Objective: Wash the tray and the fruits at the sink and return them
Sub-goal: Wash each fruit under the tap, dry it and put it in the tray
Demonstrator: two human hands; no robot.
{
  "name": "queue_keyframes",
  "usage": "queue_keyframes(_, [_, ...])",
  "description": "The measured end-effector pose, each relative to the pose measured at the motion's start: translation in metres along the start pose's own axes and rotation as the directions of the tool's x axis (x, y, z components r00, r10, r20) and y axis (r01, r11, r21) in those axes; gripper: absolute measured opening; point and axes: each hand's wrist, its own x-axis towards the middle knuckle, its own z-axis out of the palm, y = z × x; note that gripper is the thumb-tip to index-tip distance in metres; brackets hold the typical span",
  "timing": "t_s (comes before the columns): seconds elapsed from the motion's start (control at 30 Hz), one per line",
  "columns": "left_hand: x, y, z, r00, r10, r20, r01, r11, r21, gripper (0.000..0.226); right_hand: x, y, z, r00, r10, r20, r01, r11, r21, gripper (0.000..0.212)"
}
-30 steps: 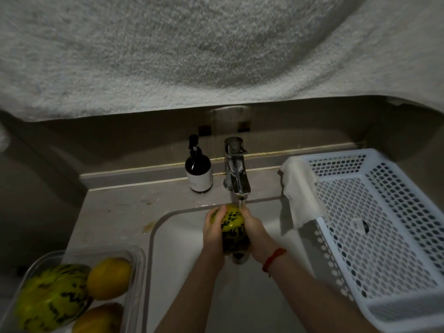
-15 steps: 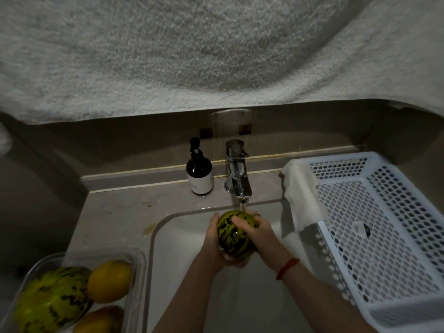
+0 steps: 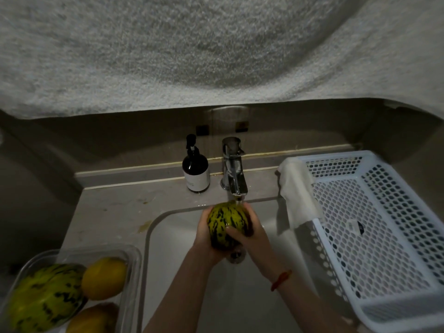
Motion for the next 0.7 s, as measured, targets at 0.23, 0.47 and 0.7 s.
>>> queue_keyframes(0.23, [0.006,-0.007,-0.011,0.999,0.033,-0.009,-0.034,0.998,-0.057,0.057,0.015,-0.056,-0.038,0.951,-0.083,-0.299,0.112,0.99,0.081,0.024])
queue_keyframes(0.47, [0.002,-0.011,-0.001,0.996,-0.003,-0.095,0.004,1.0,0.014,0.06,0.03,-0.138,-0.04,0.719,-0.693,0.044,0.413,0.375,-0.83,0.035])
queue_keyframes(0.7, [-0.009,-0.009,0.002,0.989,0.001,-0.147,0.007,0.999,0.05,0.058,0.021,-0.12,-0.038,0.729,-0.651,0.211,0.405,0.162,-0.9,0.035])
